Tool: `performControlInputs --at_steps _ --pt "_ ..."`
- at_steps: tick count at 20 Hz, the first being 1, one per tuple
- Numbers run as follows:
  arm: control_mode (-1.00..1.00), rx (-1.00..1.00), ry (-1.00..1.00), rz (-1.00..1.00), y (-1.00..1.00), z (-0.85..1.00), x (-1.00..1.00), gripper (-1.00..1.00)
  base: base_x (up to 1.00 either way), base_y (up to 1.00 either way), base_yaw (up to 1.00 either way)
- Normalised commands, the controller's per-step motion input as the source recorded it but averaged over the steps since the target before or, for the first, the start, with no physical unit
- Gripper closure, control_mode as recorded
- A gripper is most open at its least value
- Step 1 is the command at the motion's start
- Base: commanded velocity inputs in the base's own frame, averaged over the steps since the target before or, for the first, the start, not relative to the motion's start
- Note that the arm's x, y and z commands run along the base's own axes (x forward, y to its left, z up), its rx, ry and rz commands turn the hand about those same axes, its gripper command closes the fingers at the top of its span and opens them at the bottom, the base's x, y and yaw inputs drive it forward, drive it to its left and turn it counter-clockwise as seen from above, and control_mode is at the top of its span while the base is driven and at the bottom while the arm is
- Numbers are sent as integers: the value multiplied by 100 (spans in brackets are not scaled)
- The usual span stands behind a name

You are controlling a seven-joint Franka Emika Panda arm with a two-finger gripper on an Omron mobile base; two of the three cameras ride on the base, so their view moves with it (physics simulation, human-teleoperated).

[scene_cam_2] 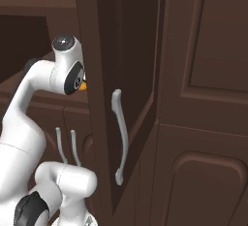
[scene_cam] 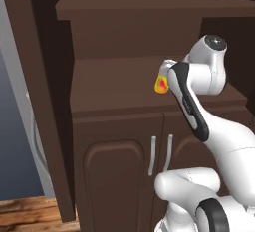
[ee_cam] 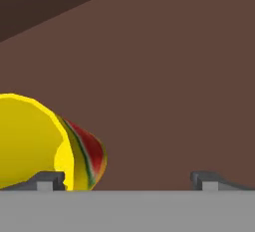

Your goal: There is a tray on the dining counter. Grab the cup, mug, and pitcher and place them on the tray. The pitcher may be placed next to the tray if it cannot fit the tray.

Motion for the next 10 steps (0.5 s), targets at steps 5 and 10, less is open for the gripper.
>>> performControlInputs --at_steps 5,10 --pt "-100 0 11 -9 2 -64 23 100 0 0 0" --pt "-100 3 0 -5 1 0 -7 100 0 0 0"
